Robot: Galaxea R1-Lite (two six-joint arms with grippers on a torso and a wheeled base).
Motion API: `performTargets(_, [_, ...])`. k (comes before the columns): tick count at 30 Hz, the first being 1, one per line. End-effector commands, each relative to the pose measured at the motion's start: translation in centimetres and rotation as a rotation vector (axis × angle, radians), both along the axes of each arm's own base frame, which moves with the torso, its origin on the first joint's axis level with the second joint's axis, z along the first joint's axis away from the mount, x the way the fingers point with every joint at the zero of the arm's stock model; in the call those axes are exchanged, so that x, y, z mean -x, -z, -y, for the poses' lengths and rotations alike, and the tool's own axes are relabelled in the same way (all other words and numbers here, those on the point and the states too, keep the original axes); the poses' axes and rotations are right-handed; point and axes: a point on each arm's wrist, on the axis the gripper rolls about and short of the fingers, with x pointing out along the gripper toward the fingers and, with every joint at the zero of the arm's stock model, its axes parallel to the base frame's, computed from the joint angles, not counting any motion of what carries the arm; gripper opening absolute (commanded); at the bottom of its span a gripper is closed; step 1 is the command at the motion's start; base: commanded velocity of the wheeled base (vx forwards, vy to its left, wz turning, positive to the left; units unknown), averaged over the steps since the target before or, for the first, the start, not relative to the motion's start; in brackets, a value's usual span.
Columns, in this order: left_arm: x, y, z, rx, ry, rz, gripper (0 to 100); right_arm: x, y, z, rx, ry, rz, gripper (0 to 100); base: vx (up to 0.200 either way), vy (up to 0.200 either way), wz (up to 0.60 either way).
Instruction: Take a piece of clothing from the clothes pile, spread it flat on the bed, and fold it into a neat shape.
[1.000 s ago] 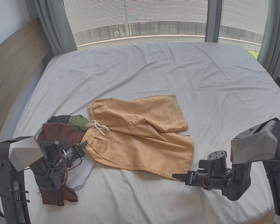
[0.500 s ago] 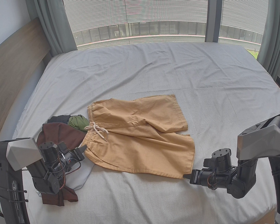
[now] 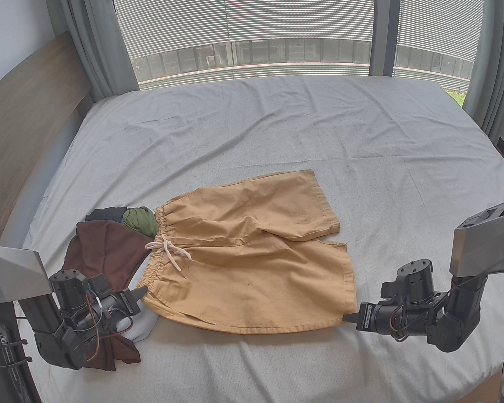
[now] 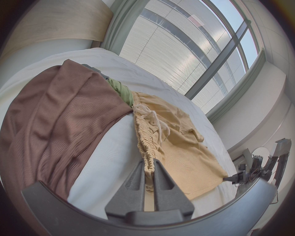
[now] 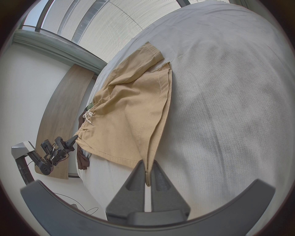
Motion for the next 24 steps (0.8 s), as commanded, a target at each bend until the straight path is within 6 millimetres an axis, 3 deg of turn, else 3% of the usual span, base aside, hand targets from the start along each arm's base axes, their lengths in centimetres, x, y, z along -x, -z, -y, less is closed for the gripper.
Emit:
performTargets(1, [1.6, 0.0, -1.1, -0.030, -0.021, -0.027, 0, 0.5, -0.2, 0.2, 0.006, -0.004, -0.009, 0, 0.000, 0.000, 0.00])
performTargets(24, [5.9, 1.5, -1.0, -0.075, 0.049, -0.144, 0, 2.6, 0.8, 0.9, 0.062, -0.030, -0.072, 0, 0.000, 0.000, 0.00])
